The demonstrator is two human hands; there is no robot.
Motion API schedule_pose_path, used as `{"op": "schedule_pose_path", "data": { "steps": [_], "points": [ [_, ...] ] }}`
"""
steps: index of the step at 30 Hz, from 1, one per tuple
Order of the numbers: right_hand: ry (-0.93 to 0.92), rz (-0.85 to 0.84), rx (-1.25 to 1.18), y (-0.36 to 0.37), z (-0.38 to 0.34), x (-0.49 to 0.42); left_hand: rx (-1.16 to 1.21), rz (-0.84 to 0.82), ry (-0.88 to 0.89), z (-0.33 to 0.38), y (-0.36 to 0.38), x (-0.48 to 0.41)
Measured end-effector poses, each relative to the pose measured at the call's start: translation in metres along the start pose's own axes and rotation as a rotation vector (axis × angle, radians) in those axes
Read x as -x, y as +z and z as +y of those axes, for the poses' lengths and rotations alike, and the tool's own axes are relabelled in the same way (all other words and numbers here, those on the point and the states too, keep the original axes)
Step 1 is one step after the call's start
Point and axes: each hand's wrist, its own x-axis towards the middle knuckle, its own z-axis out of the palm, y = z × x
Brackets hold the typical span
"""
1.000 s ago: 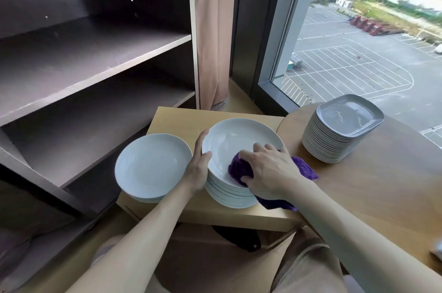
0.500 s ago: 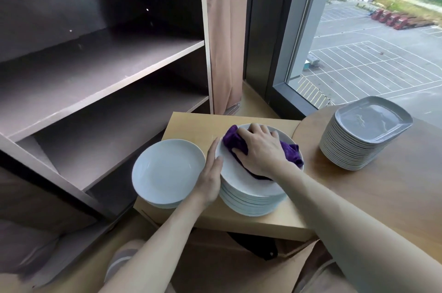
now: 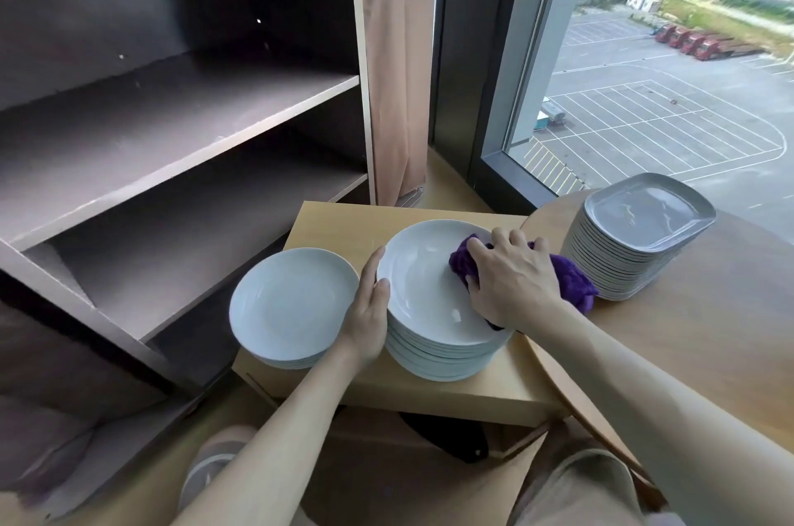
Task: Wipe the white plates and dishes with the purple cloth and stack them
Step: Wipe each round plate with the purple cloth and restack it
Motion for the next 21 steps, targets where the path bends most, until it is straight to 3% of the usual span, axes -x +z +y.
{"op": "schedule_pose_path", "data": {
  "steps": [11,16,21],
  "points": [
    [-0.276,-0.089,-0.322,-0.014,-0.038,0.030,0.068,-0.037,-0.009,0.001,-0.001,-0.001],
    [-0.298,-0.075,-0.428,-0.003,-0.047,0.009,0.129,-0.034,-0.008,0.001,0.001,-0.001],
    [-0.268,0.032,-0.386,0.008,-0.054,-0.016,0.199,-0.053,0.029,0.000,-0.001,0.000]
  ]
}}
